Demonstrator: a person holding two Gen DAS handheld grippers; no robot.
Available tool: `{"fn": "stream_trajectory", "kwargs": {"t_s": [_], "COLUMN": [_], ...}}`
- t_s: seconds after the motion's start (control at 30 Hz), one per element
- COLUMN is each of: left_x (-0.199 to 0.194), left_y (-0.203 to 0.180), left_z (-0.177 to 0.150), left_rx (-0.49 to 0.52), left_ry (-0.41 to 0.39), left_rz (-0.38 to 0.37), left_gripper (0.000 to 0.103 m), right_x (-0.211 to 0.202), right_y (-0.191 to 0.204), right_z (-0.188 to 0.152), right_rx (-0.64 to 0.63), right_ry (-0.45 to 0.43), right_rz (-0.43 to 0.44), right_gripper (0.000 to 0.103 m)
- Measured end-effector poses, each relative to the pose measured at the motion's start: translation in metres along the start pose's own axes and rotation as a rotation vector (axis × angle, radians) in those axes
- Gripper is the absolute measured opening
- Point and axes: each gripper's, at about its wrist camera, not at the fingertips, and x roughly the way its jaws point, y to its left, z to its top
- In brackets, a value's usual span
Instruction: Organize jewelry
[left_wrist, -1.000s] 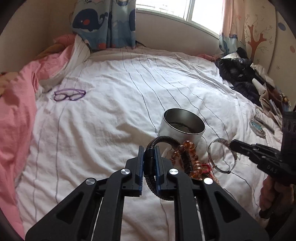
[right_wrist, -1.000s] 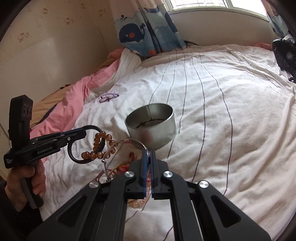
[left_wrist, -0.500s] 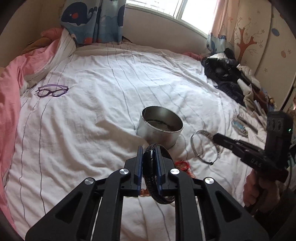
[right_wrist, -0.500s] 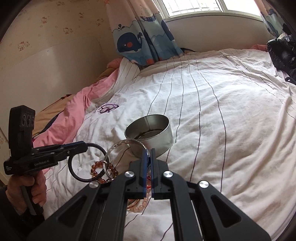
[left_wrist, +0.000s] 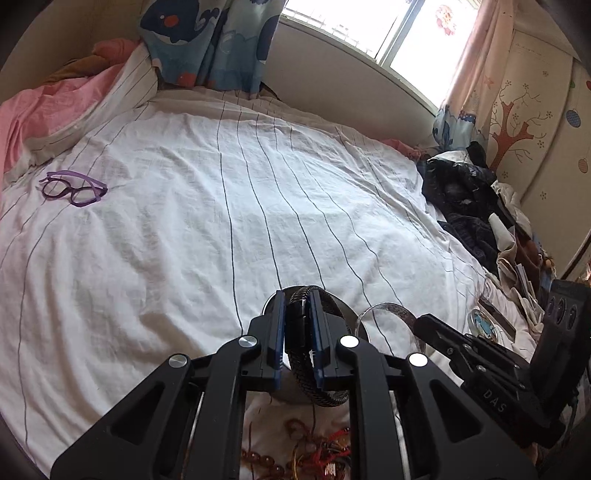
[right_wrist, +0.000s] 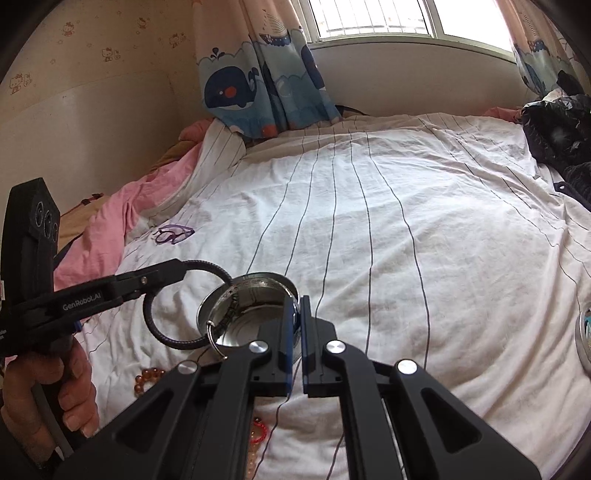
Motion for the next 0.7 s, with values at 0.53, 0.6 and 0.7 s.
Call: {"fn": "stream_trajectory", "kwargs": {"t_s": [0.53, 0.6, 0.7], "left_x": [-0.024, -0.032, -0.032], "left_y": [0.025, 0.025, 0.031], "left_z": [-0.011, -0.027, -0.051], "left_rx": [0.058, 0.106, 0.142], "left_ry": [0.121, 0.148, 0.208], "left_rz": [0.146, 0.171, 0.186], "left_gripper": [0.036, 0.038, 0.038], "right_x": [0.018, -0.001, -0.016], "right_y": [0.019, 0.016, 0.012], "right_z": [0.003, -0.011, -0.044], "right_rx": [-0.058, -0.046, -0.046], "right_ry": [0.053, 0.07, 0.128], "right_rz": [0.002, 0.026, 0.059], "right_gripper": [0.034, 0.034, 0.032]}}
